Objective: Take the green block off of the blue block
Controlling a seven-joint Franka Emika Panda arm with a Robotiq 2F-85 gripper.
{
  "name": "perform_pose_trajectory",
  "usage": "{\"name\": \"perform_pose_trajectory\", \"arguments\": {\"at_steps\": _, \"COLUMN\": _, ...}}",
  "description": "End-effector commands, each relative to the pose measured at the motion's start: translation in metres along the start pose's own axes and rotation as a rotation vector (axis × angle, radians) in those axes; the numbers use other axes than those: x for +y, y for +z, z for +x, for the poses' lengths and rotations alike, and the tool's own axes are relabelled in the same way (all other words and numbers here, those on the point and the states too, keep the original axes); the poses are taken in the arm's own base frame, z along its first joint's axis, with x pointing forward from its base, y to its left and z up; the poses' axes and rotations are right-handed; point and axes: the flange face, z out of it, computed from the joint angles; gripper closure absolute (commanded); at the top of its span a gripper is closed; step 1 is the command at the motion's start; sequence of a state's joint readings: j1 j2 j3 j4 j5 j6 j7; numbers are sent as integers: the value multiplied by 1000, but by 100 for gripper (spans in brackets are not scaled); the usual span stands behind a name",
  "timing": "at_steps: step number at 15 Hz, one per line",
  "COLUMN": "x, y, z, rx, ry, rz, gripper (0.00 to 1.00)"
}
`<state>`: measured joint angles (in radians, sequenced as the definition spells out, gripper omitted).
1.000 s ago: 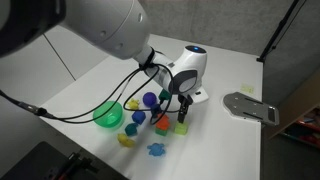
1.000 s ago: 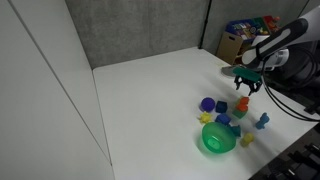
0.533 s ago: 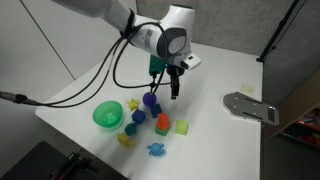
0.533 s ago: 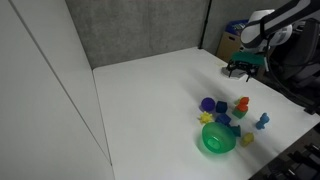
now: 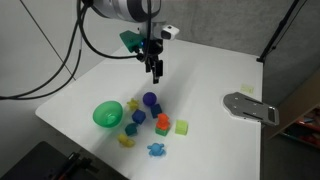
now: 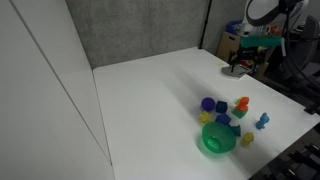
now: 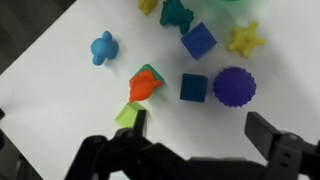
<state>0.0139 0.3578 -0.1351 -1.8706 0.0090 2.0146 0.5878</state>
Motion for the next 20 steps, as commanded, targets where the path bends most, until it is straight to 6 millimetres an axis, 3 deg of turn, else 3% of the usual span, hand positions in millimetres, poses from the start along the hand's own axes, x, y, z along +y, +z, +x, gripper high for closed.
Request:
{"name": "perform_pose_trajectory", "arguments": {"at_steps": 1, "x": 22, "y": -40, "z": -38, "rx": -20, "ry": -193, "rz": -37, "gripper": 0}}
{"name": "perform_pose_trajectory", "arguments": {"at_steps": 7, "x": 56, "y": -105, "z": -100, "rx": -64, "ry": -490, "rz": -86, "gripper": 0}}
{"name": "perform_pose_trajectory", "arguments": {"at_steps": 15, "x": 96, "y": -185, "z": -169, "rx": -6, "ry": -639, "rz": -96, "gripper": 0}}
{"name": "perform_pose_trajectory", "arguments": {"at_steps": 20, "x": 120, "y": -217, "z": -203, "rx": 102, "ry": -691, "rz": -3, "gripper": 0}}
